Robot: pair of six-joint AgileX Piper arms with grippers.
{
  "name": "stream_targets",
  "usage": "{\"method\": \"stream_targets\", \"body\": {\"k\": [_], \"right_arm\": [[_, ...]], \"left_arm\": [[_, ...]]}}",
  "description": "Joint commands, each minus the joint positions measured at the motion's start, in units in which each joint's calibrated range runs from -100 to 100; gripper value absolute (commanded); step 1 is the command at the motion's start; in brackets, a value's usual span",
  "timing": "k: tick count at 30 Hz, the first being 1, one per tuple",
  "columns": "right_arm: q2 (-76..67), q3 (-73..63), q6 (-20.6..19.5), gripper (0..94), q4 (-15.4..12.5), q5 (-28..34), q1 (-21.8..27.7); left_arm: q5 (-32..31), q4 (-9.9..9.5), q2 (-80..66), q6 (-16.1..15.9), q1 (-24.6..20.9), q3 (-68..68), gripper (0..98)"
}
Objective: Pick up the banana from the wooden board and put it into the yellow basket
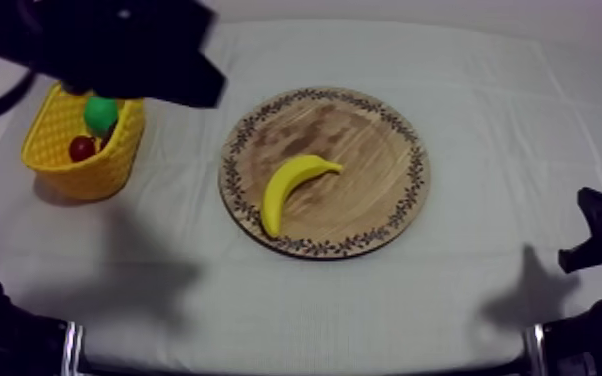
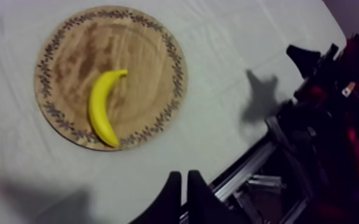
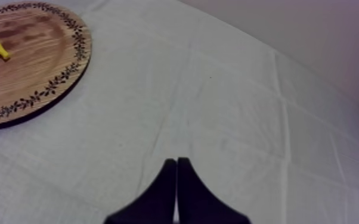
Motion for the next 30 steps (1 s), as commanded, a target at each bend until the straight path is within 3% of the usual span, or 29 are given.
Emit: {"method": "stream_targets", "body": {"k": [1,8,12,16,24,30], "right_arm": [[0.00,0.01,-0.03,0.3,0.00,0.00,0.02],[0.00,0.01,-0.03,0.3,0.00,0.00,0.02],[0.00,0.01,-0.03,0.3,0.00,0.00,0.02],[0.00,0.01,-0.03,0.3,0.00,0.00,0.02],[0.00,0.01,-0.03,0.3,0.00,0.00,0.02],[0.00,0.01,-0.03,0.3,0.00,0.00,0.02]], "left_arm": [[1.91,0.45,6.20,0.05,0.79,-5.21,4.2],[4.50,2.29,12.39,0.17,0.68,-8.89,5.7],[5.42,2.97,14.35,0.80,-0.69,-9.04,12.6],[6.94,3.45,15.97,0.68,-2.09,-9.93,27.5],[7.98,3.66,17.85,-3.94,-2.96,-12.31,67.5],[8.62,3.75,19.19,-6.31,-3.68,-13.17,81.5]]}}
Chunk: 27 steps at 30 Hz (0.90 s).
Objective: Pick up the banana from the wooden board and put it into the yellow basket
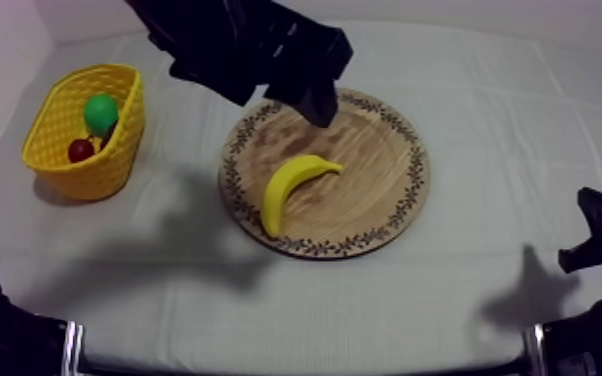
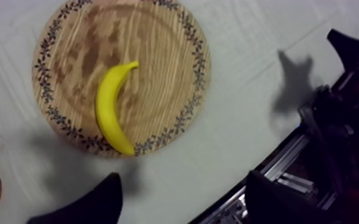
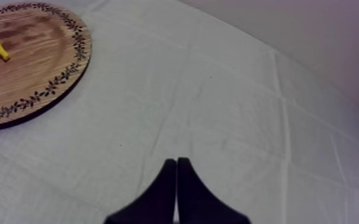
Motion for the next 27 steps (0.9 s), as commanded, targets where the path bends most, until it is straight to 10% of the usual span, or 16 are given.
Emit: {"method": "stream_targets", "body": {"k": [1,27], "right_arm": [[0.00,0.01,0.01,0.3,0.00,0.00,0.02],[0.00,0.01,0.01,0.3,0.00,0.00,0.02]], "left_arm": [[-0.01,0.01,0.27,-0.69,-0.19,-0.08,82.7],[-9.85,1.06,24.91,-8.59,-4.49,3.64,89.1]]}}
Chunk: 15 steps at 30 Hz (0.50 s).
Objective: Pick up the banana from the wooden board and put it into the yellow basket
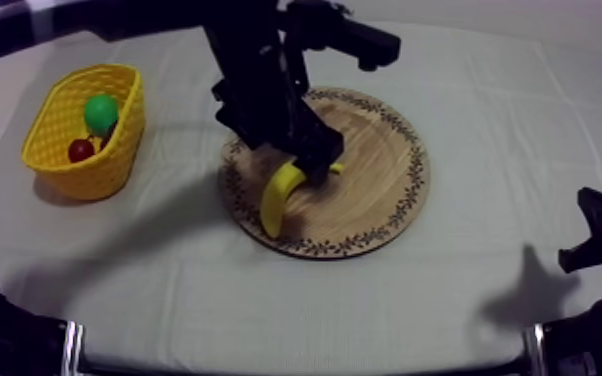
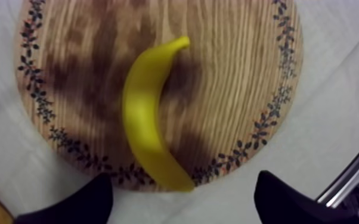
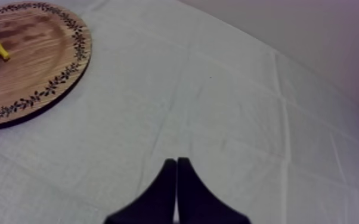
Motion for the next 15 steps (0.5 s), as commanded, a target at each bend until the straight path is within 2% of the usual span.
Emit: {"method": "stream_targets", "body": {"k": [1,15], "right_arm": [[0.00,0.01,-0.02,0.3,0.00,0.00,0.02],[0.00,0.01,-0.02,0.3,0.00,0.00,0.02]], "left_arm": [[-0.17,0.17,2.86,-0.46,-0.13,-0.46,89.3],[-1.71,0.93,13.28,-3.00,-1.88,-4.24,89.1]]}}
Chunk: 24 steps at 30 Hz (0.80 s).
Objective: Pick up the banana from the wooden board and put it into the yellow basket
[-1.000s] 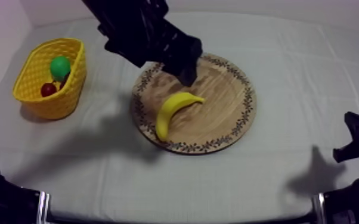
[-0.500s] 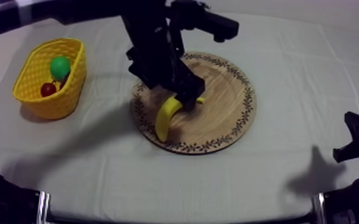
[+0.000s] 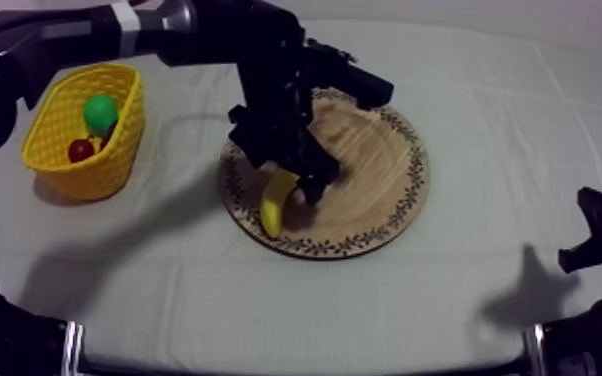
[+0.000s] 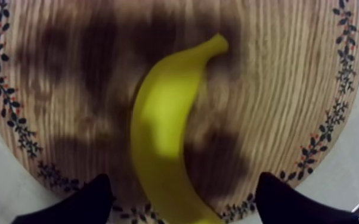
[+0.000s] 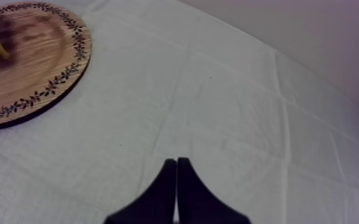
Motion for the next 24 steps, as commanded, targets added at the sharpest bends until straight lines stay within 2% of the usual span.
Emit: {"method": "stream_targets", "body": {"k": [1,7,10,14,18,21,24], "right_arm": [[0.00,0.01,-0.02,0.3,0.00,0.00,0.02],[0.00,0.01,-0.02,0.3,0.00,0.00,0.02],[0.00,0.01,-0.02,0.3,0.00,0.00,0.02],[0.00,0.01,-0.02,0.3,0.00,0.00,0.02],[0.00,0.01,-0.02,0.3,0.00,0.00,0.02],[0.00,0.01,-0.02,0.3,0.00,0.00,0.02],[0.00,0.01,-0.02,0.3,0.00,0.00,0.02]], "left_arm": [[0.03,0.17,1.24,-0.31,-0.12,-0.64,88.6],[0.02,0.56,3.55,-0.84,-0.34,-2.05,80.3],[-0.03,0.71,4.24,-0.61,-0.52,-2.12,67.2],[-0.06,0.92,4.87,0.27,-0.79,-2.12,44.8],[-0.46,1.31,5.17,0.48,-0.97,-1.91,27.9],[-0.77,1.52,5.22,0.36,-1.01,-1.70,19.6],[-0.89,1.65,4.95,0.29,-1.02,-1.42,17.1]]}}
